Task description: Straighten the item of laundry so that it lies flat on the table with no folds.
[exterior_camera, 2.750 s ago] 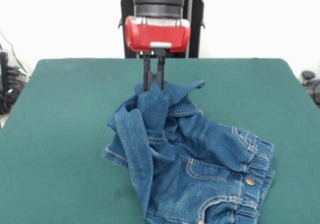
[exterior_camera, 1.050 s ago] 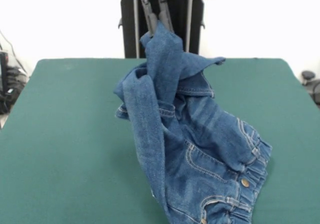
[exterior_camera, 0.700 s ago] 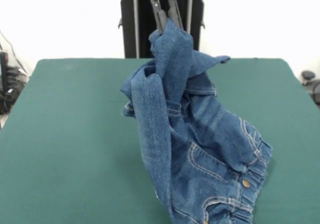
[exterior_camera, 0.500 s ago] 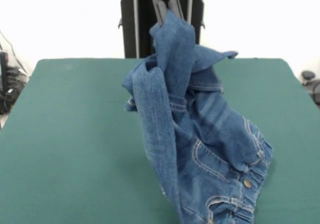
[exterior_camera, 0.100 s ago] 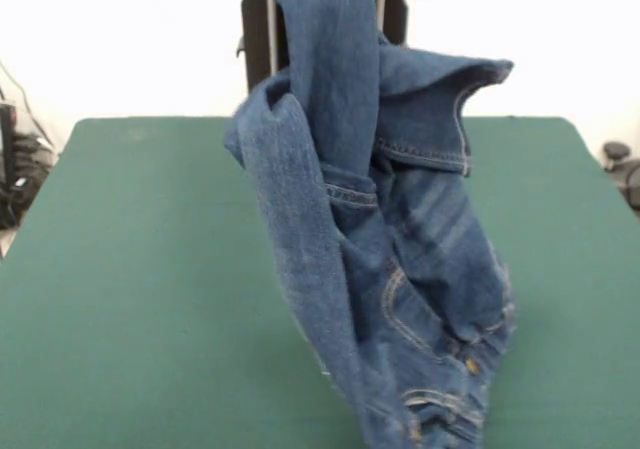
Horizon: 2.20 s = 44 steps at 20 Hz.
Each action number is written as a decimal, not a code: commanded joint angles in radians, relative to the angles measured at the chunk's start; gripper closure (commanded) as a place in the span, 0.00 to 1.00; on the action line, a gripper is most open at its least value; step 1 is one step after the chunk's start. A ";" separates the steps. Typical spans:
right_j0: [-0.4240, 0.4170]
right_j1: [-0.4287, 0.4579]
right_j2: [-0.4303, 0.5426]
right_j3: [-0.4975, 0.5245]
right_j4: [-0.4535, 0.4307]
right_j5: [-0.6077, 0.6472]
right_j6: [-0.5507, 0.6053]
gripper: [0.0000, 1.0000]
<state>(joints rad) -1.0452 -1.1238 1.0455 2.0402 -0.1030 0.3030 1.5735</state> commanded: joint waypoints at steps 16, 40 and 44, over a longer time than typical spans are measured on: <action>0.100 -0.084 0.045 0.116 0.015 -0.043 0.125 1.00; 0.336 0.125 -0.354 0.088 -0.434 -0.109 0.055 1.00; 0.355 0.131 -0.383 0.083 -0.449 -0.076 0.051 1.00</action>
<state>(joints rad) -0.7564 -1.0301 0.7640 2.0415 -0.4903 0.0725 1.5735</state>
